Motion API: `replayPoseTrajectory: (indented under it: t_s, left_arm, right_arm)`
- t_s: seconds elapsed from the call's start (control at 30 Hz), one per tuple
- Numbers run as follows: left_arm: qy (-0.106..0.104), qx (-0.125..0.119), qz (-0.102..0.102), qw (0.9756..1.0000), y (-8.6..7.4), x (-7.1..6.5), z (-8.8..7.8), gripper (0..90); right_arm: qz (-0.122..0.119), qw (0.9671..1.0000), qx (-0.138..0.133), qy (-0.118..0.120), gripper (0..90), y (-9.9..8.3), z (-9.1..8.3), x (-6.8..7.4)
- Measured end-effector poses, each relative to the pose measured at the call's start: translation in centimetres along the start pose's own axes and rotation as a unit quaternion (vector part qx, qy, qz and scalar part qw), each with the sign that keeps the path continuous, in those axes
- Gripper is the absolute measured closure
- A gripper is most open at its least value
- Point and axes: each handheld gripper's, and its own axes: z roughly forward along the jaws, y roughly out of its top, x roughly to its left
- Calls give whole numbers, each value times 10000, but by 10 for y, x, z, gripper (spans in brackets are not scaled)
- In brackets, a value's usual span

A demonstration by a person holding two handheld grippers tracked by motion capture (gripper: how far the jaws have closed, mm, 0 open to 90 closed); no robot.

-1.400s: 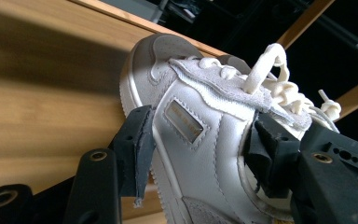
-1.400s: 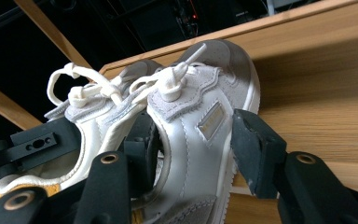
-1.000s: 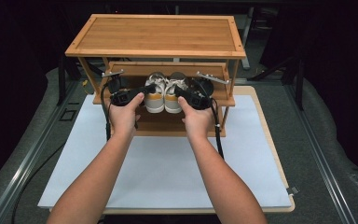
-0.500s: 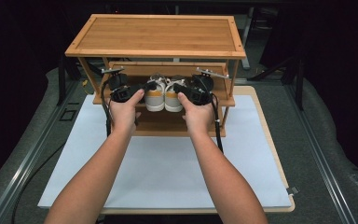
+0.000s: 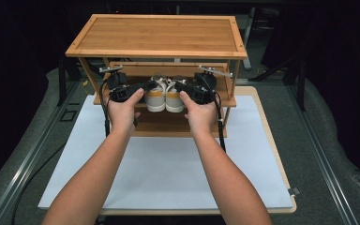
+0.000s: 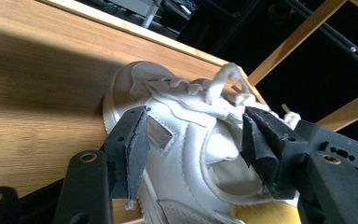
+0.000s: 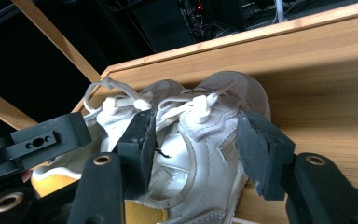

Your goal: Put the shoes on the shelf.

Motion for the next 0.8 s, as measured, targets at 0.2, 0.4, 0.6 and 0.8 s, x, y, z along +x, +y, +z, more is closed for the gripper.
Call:
replayPoseTrajectory:
  t_s: [0.2, 0.4, 0.6, 0.8]
  left_arm:
    - [12, -24, 71, 10000, 1, -1, -8, 434]
    - [-94, -136, 188, 9997, 3, -2, -22, 437]
    - [-107, -87, 303, 9994, 3, -1, -29, 466]
    - [-158, -81, 437, 9989, 6, 2, -37, 550]
  right_arm:
    - [-29, 10000, -69, 3, 463, 2, -7, 1]
    - [-93, 9999, -88, 41, 463, 4, -16, 1]
    - [-237, 9996, -131, 91, 534, 4, -25, -1]
    - [-306, 9992, -203, 157, 615, 6, -33, -3]
